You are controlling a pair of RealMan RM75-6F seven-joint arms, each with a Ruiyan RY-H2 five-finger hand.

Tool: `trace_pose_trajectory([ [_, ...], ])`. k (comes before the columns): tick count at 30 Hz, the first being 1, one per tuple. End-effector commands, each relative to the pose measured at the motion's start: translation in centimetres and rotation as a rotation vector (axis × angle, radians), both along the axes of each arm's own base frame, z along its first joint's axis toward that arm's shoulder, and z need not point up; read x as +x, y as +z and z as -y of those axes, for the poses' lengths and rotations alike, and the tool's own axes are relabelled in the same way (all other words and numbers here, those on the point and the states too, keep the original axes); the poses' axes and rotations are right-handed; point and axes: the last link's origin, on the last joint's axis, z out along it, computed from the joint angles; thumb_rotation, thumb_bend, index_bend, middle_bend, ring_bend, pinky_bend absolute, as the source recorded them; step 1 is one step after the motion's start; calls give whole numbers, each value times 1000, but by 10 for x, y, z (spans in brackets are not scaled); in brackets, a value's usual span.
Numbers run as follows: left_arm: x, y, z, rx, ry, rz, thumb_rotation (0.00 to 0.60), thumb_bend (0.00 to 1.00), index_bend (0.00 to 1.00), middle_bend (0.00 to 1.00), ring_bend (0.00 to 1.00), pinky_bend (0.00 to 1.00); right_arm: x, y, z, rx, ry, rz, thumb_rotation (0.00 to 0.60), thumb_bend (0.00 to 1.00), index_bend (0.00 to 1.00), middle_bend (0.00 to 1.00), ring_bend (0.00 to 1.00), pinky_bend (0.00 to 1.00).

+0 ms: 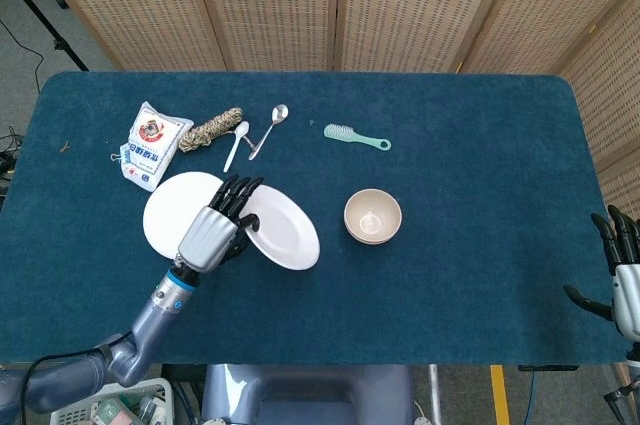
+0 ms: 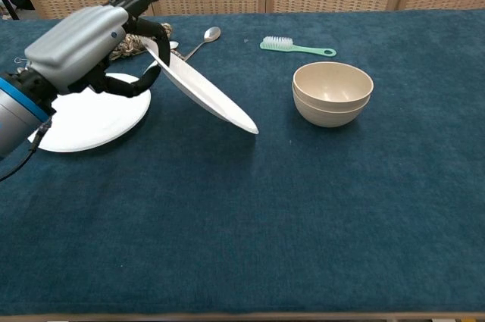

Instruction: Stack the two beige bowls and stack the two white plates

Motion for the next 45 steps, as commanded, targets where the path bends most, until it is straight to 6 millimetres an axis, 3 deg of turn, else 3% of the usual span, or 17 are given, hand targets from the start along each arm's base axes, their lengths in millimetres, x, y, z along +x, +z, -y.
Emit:
trace_pose_trajectory([
  [1, -2, 13, -6, 35, 5, 10, 600, 490, 938, 0, 0, 0, 0, 0, 0, 1, 0, -1, 600, 0, 0, 0, 0, 0],
  [17, -41, 82, -36, 208, 97, 54, 600, 486, 943, 0, 0, 0, 2, -4, 0, 14, 1, -3, 600, 0, 0, 0, 0, 0],
  [23, -66, 101, -45, 244, 146, 54, 600, 484, 943, 0, 0, 0, 2, -5, 0, 18, 4, -4, 600, 0, 0, 0, 0, 0],
  [32, -101, 86, -43, 198, 228, 10, 600, 470, 943, 0, 0, 0, 4, -11, 1, 40, 5, -9, 600, 0, 0, 0, 0, 0],
  [39, -112, 72, -36, 169, 242, -28, 600, 440, 939, 0, 0, 0, 4, -15, 1, 59, 4, -10, 600, 0, 0, 0, 0, 0],
  [42, -116, 70, -33, 157, 243, -52, 600, 422, 900, 0, 0, 0, 4, -15, 1, 60, 3, -9, 600, 0, 0, 0, 0, 0],
  [45, -122, 70, -29, 118, 244, -77, 600, 392, 792, 0, 0, 0, 4, -15, 1, 62, 3, -10, 600, 0, 0, 0, 0, 0],
])
